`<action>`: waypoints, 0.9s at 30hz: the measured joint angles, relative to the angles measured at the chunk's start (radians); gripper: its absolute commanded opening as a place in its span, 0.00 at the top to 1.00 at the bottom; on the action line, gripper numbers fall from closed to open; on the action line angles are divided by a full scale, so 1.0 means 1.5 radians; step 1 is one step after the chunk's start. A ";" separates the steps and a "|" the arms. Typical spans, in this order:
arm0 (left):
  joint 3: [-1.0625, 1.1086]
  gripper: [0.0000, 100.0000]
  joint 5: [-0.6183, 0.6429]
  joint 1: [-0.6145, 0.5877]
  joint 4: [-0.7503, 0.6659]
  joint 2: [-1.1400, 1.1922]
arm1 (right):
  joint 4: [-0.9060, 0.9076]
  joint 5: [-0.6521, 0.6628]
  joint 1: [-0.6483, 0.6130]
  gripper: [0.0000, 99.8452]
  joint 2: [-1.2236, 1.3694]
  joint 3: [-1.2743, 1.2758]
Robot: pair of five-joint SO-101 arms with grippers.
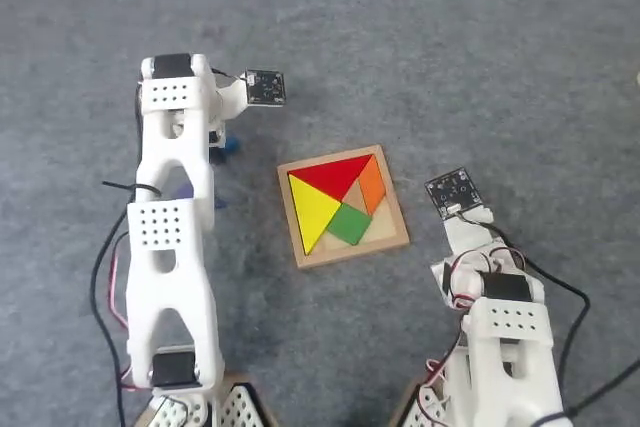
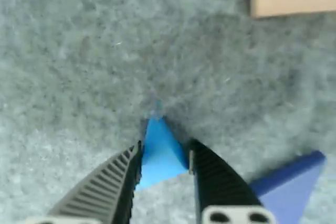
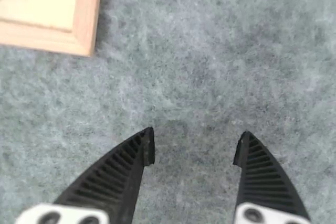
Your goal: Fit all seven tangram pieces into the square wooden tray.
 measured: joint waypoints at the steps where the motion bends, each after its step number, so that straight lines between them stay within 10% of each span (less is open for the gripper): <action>1: 0.002 0.96 0.000 0.000 0.000 0.000 | 0.000 0.000 0.000 0.75 0.000 0.000; 14: -0.045 0.89 0.109 0.003 0.027 0.013 | 0.000 0.000 0.000 0.75 0.000 0.000; 27: -0.334 0.84 0.740 -0.159 0.021 0.030 | 0.000 0.000 0.000 0.75 0.000 0.000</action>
